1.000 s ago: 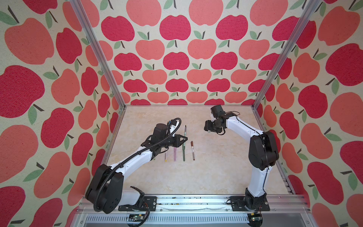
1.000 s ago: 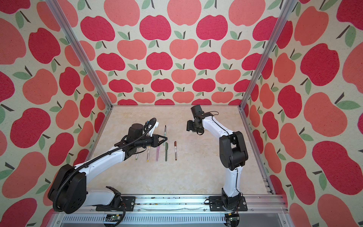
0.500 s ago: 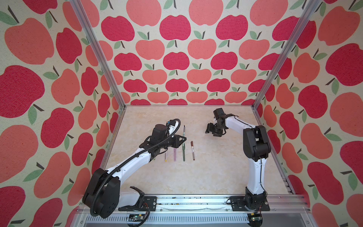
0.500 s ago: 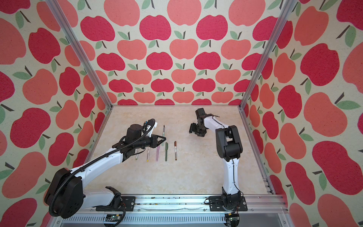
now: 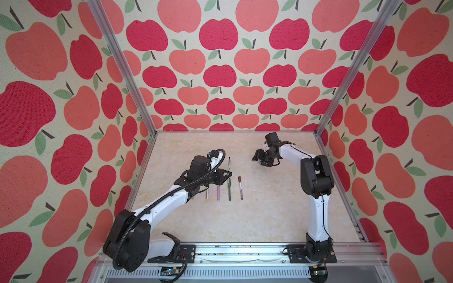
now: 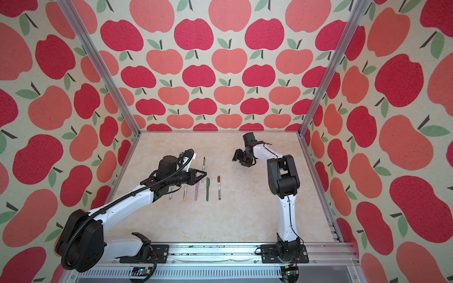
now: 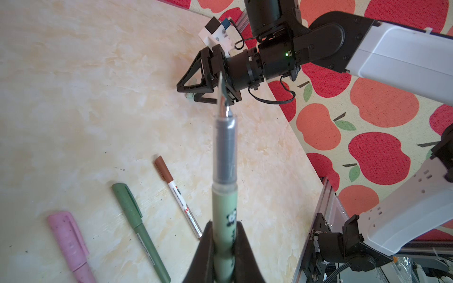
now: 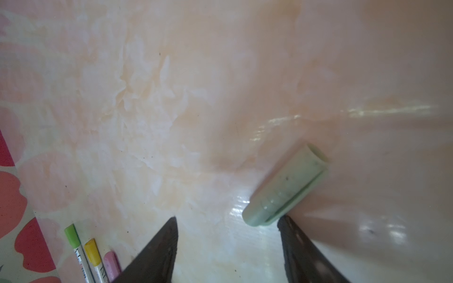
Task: Insert the pens into the pen caps
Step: 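Open the right gripper and move it toward the loose light green cap, then lower the right gripper and grasp the light green cap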
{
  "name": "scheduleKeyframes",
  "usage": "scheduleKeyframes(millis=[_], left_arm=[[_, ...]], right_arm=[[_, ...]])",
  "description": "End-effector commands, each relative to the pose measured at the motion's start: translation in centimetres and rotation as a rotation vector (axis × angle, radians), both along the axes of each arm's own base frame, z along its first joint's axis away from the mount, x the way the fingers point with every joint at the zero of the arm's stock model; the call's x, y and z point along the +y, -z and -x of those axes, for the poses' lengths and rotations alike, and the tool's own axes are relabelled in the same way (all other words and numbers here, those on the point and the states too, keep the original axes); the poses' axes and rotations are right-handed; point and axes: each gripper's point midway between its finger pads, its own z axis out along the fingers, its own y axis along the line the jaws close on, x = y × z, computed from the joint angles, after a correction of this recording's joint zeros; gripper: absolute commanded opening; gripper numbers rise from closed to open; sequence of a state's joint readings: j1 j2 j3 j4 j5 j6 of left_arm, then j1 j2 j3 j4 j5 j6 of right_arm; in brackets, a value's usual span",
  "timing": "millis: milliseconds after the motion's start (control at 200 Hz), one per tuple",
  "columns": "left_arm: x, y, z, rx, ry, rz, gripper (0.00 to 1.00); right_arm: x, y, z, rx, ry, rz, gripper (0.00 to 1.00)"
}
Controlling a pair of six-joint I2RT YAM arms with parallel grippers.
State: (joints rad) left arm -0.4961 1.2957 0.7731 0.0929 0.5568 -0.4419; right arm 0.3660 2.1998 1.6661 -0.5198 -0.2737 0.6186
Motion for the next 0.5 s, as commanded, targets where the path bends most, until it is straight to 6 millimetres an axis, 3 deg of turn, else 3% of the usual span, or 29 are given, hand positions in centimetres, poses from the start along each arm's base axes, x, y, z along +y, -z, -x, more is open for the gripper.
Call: scheduleKeyframes(millis=[0,205,360,495], left_arm=[[0.0,-0.5,0.2,-0.034,0.011,-0.011,0.0],[0.1,-0.4,0.4,-0.032,0.006,-0.017,0.0],[0.2,-0.6,0.4,-0.035,-0.001,-0.02,0.0],[0.2,-0.6,0.4,-0.035,-0.001,-0.022,0.0]], right_arm=[[0.8,0.5,-0.9,0.003,0.005,-0.033,0.68],[2.2,-1.0,-2.8,-0.051,-0.051,-0.073,0.67],[3.7,-3.9,-3.5,-0.123,-0.148,-0.135,0.63],[2.9,-5.8,-3.5,-0.207,-0.224,-0.06,0.59]])
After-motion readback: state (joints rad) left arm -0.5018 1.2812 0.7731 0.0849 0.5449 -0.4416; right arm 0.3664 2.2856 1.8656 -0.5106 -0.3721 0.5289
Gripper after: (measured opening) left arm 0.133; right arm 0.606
